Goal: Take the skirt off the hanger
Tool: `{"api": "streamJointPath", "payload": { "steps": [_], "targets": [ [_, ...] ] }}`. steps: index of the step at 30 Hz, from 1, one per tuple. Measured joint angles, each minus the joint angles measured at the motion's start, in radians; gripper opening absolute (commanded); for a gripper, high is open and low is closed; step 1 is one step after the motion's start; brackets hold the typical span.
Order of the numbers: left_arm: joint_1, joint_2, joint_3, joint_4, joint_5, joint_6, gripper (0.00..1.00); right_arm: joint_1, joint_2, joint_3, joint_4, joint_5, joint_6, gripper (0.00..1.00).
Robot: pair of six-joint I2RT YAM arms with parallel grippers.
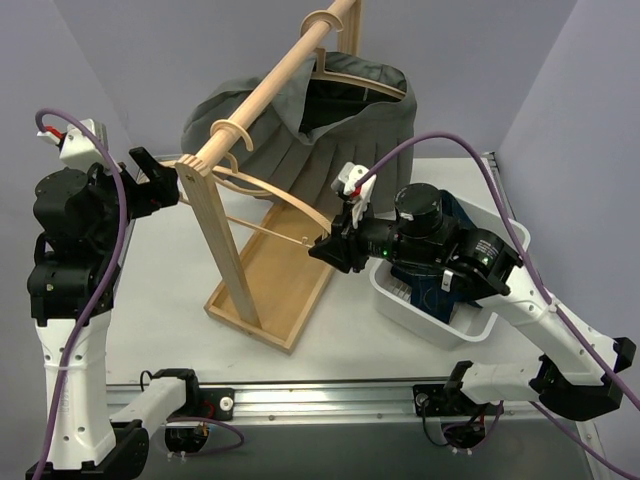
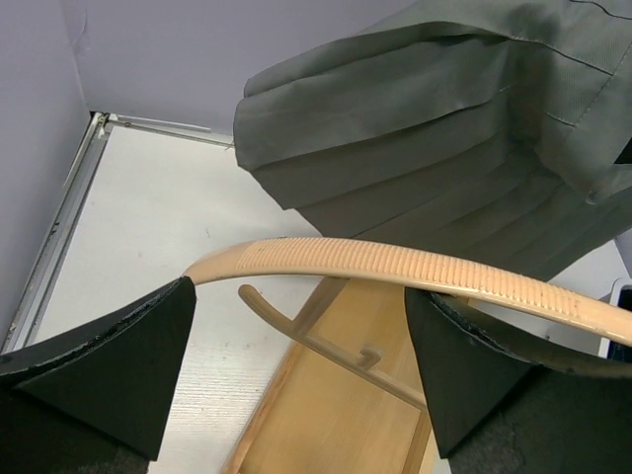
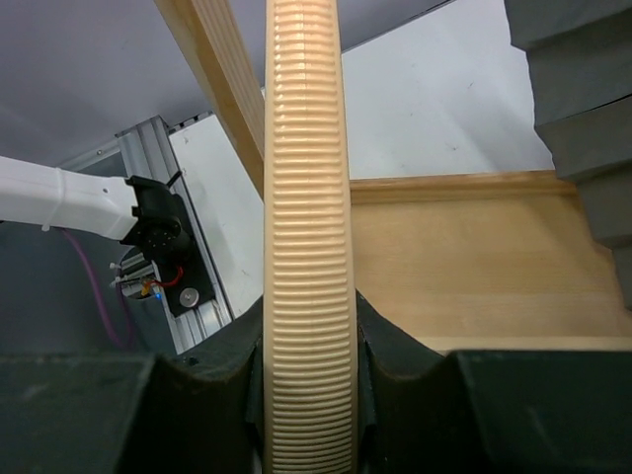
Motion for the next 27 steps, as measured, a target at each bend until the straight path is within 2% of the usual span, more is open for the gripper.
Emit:
{"api": "streamJointPath", "payload": {
  "steps": [5,6,7,8,11,12,13,14,17,21,27],
  "targets": [
    [0.000,-0.004,0.012,0.000,-0.001,0.000,0.95,0.005,-0.008,-0.044,0.031,0.008,0.013,0.00],
    [0.000,-0.005,0.015,0.000,-0.002,0.000,0.95,0.006,-0.008,-0.052,0.036,0.011,0.014,0.04],
    [0.000,-0.005,0.019,0.000,-0.003,0.000,0.95,0.006,-0.008,-0.062,0.043,0.014,0.016,0.12],
    [0.000,-0.004,0.024,0.000,-0.006,0.000,0.95,0.010,-0.008,-0.072,0.050,0.021,0.018,0.30],
    [0.000,0.000,0.042,0.000,-0.013,0.000,0.94,0.011,-0.016,-0.106,0.033,0.053,0.041,0.51],
    [0.000,0.003,0.051,-0.001,-0.016,0.000,0.95,0.011,-0.020,-0.120,0.022,0.066,0.047,0.61],
    [0.000,0.008,0.061,-0.001,-0.018,0.000,0.94,0.010,-0.021,-0.130,0.013,0.082,0.058,0.66],
    [0.000,0.015,0.072,-0.001,-0.022,0.001,0.94,0.010,-0.021,-0.135,0.003,0.100,0.065,0.76],
    [0.000,0.039,0.108,-0.004,-0.043,0.005,0.94,0.010,-0.021,-0.138,-0.016,0.161,0.081,0.88],
    [0.000,0.065,0.146,-0.008,-0.072,0.012,0.94,0.007,-0.018,-0.134,-0.043,0.301,0.113,1.00],
    [0.000,0.097,0.214,-0.009,-0.112,0.037,0.94,-0.041,0.024,-0.074,-0.070,0.488,0.153,1.00]
  ]
}}
